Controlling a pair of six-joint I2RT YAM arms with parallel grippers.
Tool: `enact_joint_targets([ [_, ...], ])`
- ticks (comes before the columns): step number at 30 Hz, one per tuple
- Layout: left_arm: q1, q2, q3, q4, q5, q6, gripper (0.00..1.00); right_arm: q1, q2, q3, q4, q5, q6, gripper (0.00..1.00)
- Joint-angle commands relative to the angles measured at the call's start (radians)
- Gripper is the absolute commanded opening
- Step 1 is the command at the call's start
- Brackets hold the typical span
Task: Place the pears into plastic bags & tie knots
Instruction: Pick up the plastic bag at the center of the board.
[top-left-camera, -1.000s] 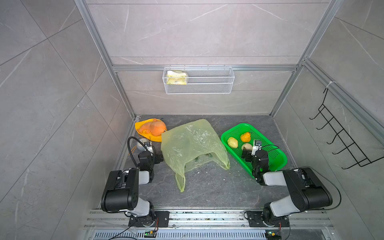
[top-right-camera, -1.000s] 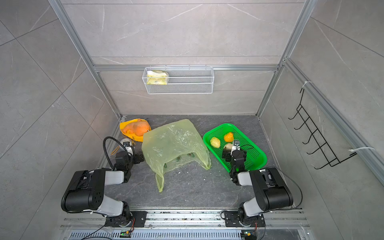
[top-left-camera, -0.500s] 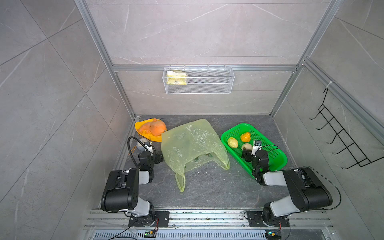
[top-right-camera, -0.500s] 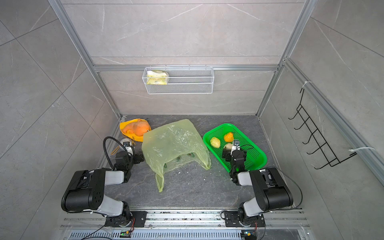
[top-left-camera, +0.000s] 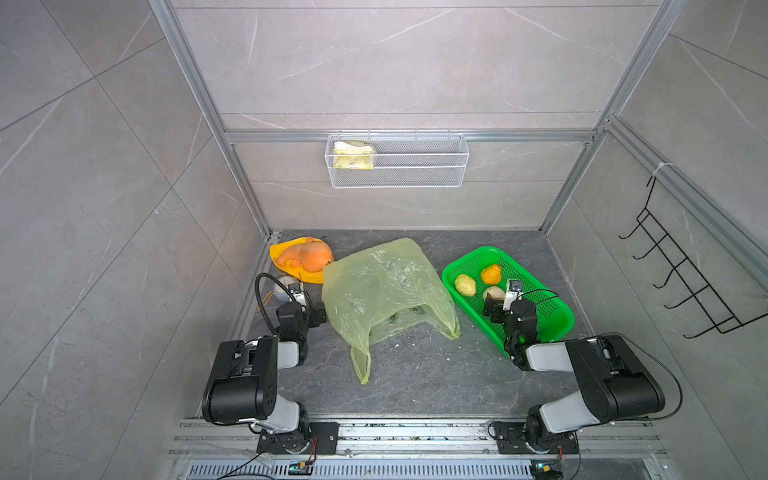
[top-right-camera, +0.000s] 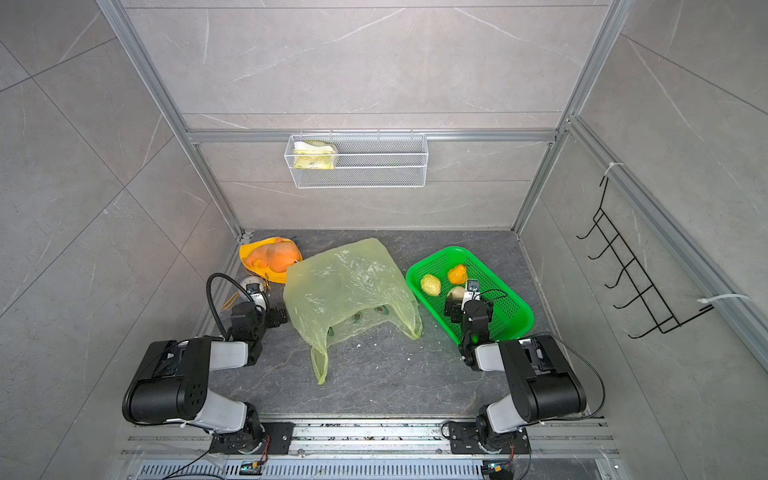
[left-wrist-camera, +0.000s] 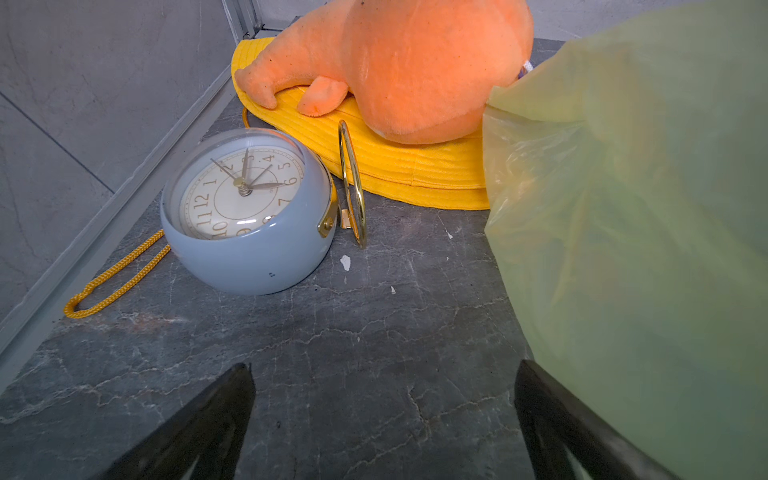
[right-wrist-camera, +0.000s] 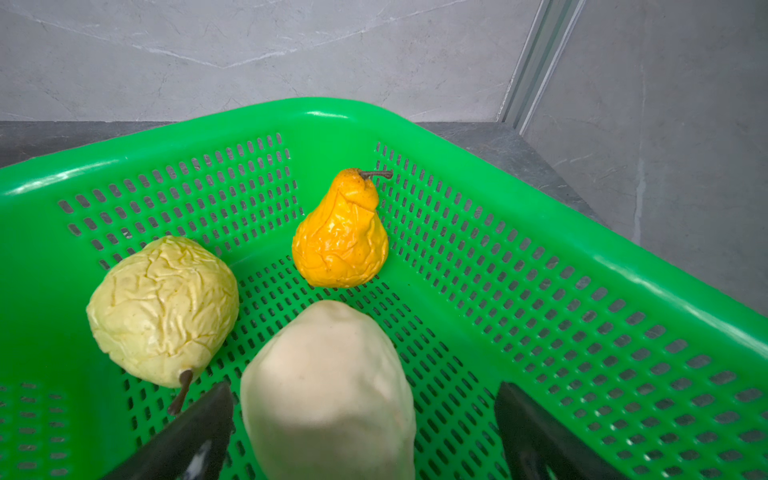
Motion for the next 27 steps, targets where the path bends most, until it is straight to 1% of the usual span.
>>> enact_joint_targets([
  [1, 0.007, -0.113, 0.107, -0.162, -0.072, -0.013, 0.99, 0.014, -0.091, -0.066, 0.086, 0.027, -0.019, 1.00],
  [2, 0.007, -0.145, 0.127, -0.217, -0.101, -0.023, 0.99, 0.020, -0.143, -0.076, 0.064, 0.069, -0.014, 1.00],
  [4, 0.007, -0.229, 0.150, -0.284, -0.189, -0.044, 0.99, 0.022, -0.290, -0.050, -0.102, 0.124, 0.018, 1.00],
  [5, 0.007, -0.272, 0.164, -0.320, -0.223, -0.059, 0.99, 0.021, -0.351, -0.020, -0.204, 0.147, 0.059, 1.00],
  [6, 0.007, -0.319, 0.186, -0.378, -0.246, -0.076, 0.99, 0.021, -0.419, 0.032, -0.346, 0.174, 0.128, 1.00],
  [7, 0.007, -0.374, 0.217, -0.459, -0.242, -0.099, 0.99, 0.021, -0.477, 0.106, -0.555, 0.193, 0.228, 0.99],
  [8, 0.007, -0.420, 0.242, -0.533, -0.217, -0.121, 0.99, 0.020, -0.515, 0.184, -0.743, 0.224, 0.341, 1.00],
  [9, 0.004, -0.467, 0.261, -0.592, -0.175, -0.135, 0.97, 0.020, -0.535, 0.277, -0.934, 0.268, 0.482, 1.00],
  [10, 0.000, -0.515, 0.279, -0.652, -0.120, -0.164, 0.96, 0.019, -0.537, 0.367, -1.100, 0.265, 0.555, 1.00],
  [12, -0.031, -0.596, 0.308, -0.745, -0.024, -0.202, 0.95, 0.019, -0.518, 0.504, -1.261, 0.172, 0.538, 0.99],
  [13, -0.062, -0.630, 0.330, -0.808, 0.017, -0.202, 0.95, 0.019, -0.500, 0.583, -1.336, 0.102, 0.524, 1.00],
  [15, -0.163, -0.671, 0.381, -0.936, 0.054, -0.190, 0.95, 0.019, -0.459, 0.709, -1.475, -0.011, 0.494, 1.00],
  [17, -0.316, -0.686, 0.434, -1.060, 0.034, -0.177, 0.98, 0.019, -0.410, 0.817, -1.603, -0.090, 0.480, 1.00],
  [18, -0.392, -0.682, 0.454, -1.115, 0.003, -0.175, 0.99, 0.019, -0.388, 0.856, -1.657, -0.105, 0.476, 1.00],
  [21, -0.658, -0.623, 0.490, -1.207, -0.159, -0.178, 1.00, 0.020, -0.343, 0.918, -1.736, -0.131, 0.459, 1.00],
  [23, -0.828, -0.544, 0.503, -1.232, -0.325, -0.162, 1.00, 0.020, -0.325, 0.918, -1.736, -0.186, 0.429, 0.99],
  [24, -0.900, -0.479, 0.510, -1.236, -0.412, -0.139, 1.00, 0.019, -0.314, 0.914, -1.725, -0.235, 0.415, 1.00],
  [26, -0.989, -0.356, 0.530, -1.241, -0.547, -0.120, 1.00, 0.020, -0.285, 0.914, -1.721, -0.297, 0.409, 1.00],
  [27, -1.013, -0.285, 0.547, -1.246, -0.607, -0.118, 1.00, 0.020, -0.263, 0.918, -1.726, -0.312, 0.412, 1.00],
])
